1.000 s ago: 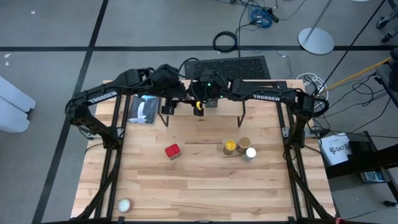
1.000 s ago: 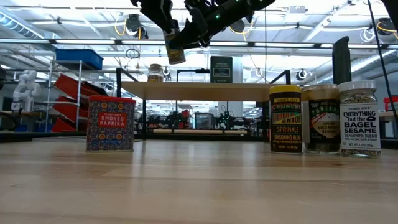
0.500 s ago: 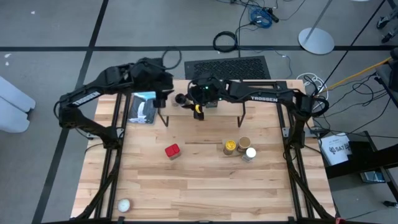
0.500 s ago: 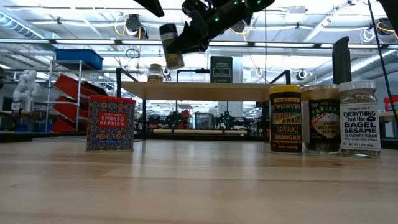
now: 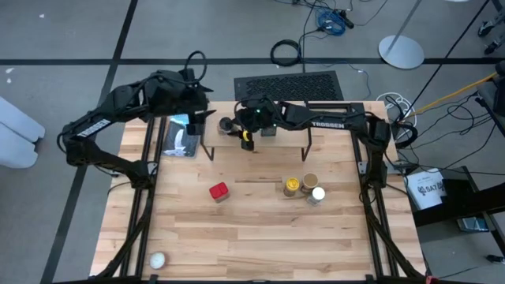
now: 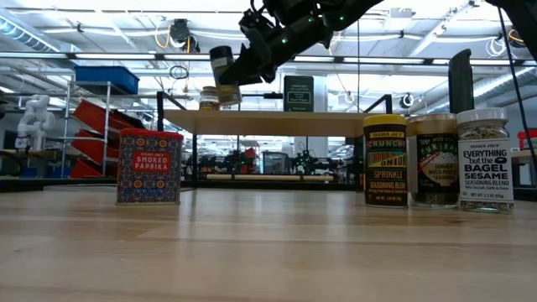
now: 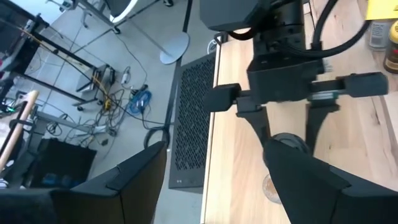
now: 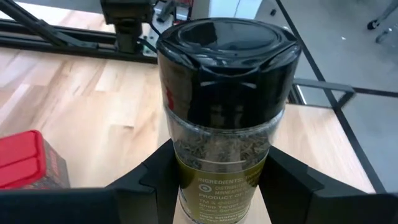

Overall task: Shelf spices
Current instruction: Put the black seasoning bottle on the shelf

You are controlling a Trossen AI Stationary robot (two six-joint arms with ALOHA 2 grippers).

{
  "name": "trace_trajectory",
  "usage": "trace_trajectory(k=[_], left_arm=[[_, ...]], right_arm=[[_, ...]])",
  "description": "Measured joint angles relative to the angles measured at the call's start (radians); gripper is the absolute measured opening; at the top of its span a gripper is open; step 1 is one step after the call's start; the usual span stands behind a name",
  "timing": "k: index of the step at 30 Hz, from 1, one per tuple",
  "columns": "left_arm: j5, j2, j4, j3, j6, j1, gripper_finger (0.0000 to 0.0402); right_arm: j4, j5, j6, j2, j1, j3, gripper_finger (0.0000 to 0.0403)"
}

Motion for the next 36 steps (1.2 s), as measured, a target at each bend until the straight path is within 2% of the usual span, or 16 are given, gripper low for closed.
trace_trajectory(k=[36], left_arm=[[0.031,0.0,-0.003,0.0,-0.02,0.0,0.0282]], right_arm=[[0.058,0.002,0.001,0.035,-0.024,0.002,0.0174]])
